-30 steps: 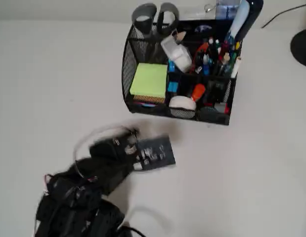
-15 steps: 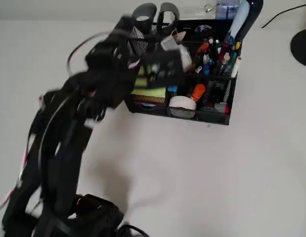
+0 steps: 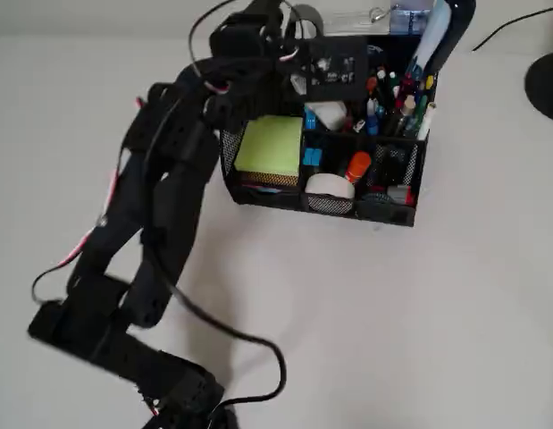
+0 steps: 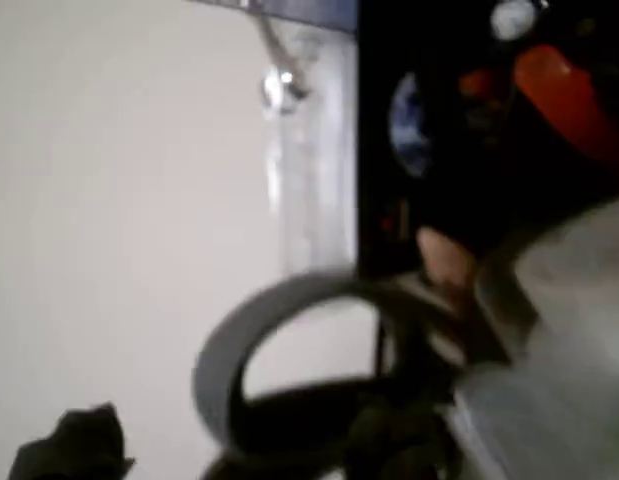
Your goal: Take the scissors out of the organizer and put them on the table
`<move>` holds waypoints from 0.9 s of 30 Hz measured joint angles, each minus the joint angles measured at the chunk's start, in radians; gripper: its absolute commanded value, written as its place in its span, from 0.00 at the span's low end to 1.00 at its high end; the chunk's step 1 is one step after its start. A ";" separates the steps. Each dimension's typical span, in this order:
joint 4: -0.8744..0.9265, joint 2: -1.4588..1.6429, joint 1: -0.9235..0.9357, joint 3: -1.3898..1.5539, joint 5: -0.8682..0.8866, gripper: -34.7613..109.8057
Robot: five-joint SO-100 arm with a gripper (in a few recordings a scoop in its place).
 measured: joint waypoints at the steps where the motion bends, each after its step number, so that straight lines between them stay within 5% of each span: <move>1: 0.000 -0.020 0.003 -0.023 0.002 0.45; 5: 0.000 -0.084 0.015 -0.109 0.017 0.45; 13: 0.029 -0.232 0.032 -0.314 0.060 0.24; 27: 0.104 -0.222 0.044 -0.387 0.117 0.24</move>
